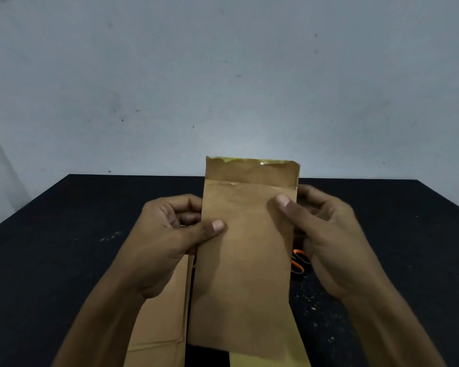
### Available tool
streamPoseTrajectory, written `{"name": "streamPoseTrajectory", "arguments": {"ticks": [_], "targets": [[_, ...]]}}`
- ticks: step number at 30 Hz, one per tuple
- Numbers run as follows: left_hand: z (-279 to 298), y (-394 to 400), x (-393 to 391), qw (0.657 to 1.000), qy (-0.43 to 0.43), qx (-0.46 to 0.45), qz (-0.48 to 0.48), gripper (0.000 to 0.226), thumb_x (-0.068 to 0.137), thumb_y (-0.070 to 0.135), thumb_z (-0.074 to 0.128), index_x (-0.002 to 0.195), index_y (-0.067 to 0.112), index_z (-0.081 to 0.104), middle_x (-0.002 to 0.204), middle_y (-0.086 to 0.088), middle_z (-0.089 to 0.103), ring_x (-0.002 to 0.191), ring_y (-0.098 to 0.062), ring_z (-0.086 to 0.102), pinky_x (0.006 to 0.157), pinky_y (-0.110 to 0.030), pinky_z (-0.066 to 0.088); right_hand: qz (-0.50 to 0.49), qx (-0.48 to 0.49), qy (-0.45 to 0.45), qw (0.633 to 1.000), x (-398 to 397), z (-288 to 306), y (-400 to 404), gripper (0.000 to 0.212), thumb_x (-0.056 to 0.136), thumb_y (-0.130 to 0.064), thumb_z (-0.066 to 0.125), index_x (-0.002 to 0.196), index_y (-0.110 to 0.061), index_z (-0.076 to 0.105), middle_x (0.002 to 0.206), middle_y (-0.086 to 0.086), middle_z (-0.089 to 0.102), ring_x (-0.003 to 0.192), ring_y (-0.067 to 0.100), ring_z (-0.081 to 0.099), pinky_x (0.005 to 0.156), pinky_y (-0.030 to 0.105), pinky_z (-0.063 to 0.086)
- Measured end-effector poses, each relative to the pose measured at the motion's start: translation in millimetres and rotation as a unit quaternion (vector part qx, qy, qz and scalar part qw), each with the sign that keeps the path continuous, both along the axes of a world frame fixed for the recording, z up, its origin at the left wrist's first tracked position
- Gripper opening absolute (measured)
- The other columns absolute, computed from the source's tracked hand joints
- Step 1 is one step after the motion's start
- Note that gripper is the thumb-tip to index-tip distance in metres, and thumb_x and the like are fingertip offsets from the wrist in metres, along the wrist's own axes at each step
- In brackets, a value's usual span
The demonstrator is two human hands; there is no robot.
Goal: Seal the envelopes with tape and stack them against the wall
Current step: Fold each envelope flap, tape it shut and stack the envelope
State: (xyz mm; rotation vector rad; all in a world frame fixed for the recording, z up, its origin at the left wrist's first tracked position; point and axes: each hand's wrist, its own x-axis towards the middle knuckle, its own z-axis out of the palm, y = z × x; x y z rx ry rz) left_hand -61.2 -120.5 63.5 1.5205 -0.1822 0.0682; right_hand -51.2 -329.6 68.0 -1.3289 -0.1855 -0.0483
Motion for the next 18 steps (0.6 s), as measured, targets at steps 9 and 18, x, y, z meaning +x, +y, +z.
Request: {"name": "streamPoseTrajectory", "arguments": {"ticks": [9,18], "targets": [[8.3,0.4,2.6,1.0,0.012,0.013,0.004,0.037,0.079,0.004,0.067,0.113,0.016,0.066,0.091,-0.012,0.077,0.078,-0.02,0.074,0.058,-0.025,0.057,0.036,-0.092,-0.029,0.995,-0.3,-6.9,0.6,0.031,0.092,0.001,0.059,0.115,-0.017,0.069,0.094,0.008,0.078,0.087,0.018,0.073,0.069,0.026,0.058],[-8.7,3.6,3.7,0.999,0.035,-0.007,0.019,0.022,0.084,-0.001,0.061,0.074,0.009,0.079,0.076,-0.008,0.072,0.058,-0.01,0.062,0.046,-0.019,0.049,0.074,-0.058,-0.02,0.995,3.7,-17.3,-3.6,0.037,0.085,0.011,0.058,0.072,-0.014,0.081,0.083,0.004,0.073,0.072,0.009,0.063,0.055,0.017,0.049]]}}
